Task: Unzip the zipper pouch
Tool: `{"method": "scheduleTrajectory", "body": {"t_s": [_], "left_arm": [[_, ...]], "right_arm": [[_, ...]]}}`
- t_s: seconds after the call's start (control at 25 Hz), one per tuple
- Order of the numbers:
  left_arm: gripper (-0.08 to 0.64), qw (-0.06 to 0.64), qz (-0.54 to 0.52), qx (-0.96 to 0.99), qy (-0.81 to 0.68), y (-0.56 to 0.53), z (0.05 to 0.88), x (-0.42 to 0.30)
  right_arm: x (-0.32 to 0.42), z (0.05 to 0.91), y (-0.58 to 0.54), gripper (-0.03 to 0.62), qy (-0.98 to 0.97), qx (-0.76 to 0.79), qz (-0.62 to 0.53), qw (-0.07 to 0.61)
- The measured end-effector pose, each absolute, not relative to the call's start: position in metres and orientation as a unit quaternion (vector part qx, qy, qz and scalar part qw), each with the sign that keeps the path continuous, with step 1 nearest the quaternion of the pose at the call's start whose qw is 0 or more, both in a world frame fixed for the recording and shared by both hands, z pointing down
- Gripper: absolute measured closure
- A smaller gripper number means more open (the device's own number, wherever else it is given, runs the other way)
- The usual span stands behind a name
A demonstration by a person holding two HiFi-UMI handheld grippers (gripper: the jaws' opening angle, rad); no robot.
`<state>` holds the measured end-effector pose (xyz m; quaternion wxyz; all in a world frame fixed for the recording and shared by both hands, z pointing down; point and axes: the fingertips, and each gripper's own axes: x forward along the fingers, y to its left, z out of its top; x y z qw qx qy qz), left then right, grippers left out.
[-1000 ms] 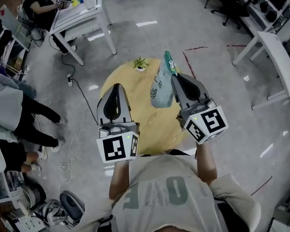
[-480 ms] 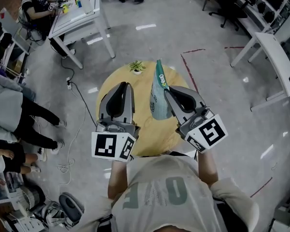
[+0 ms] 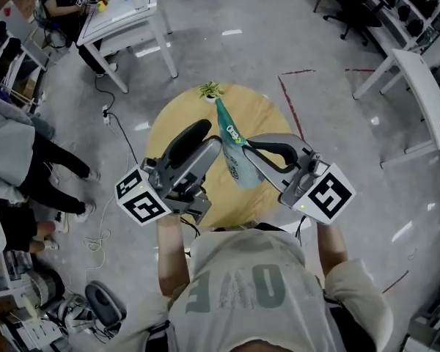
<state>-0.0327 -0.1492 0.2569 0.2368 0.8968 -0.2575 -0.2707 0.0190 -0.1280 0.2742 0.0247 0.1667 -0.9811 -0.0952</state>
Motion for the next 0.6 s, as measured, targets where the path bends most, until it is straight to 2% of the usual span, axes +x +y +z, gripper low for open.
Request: {"method": "scheduleTrajectory", "body": {"t_s": [0.24, 0.6], "left_arm": [[0.331, 0.238, -0.206, 0.922, -0.227, -0.141, 0.271, -0.011], [0.331, 0.264, -0.232, 0.919, -0.177, -0.129, 0.266, -0.007]], "right_arm": [[0.012, 0.281, -0.113, 0.558, -0.981, 0.136, -0.125, 0.055], [0.01, 0.282, -0.105, 0.558, -0.983, 0.12, -0.124, 0.058]]}}
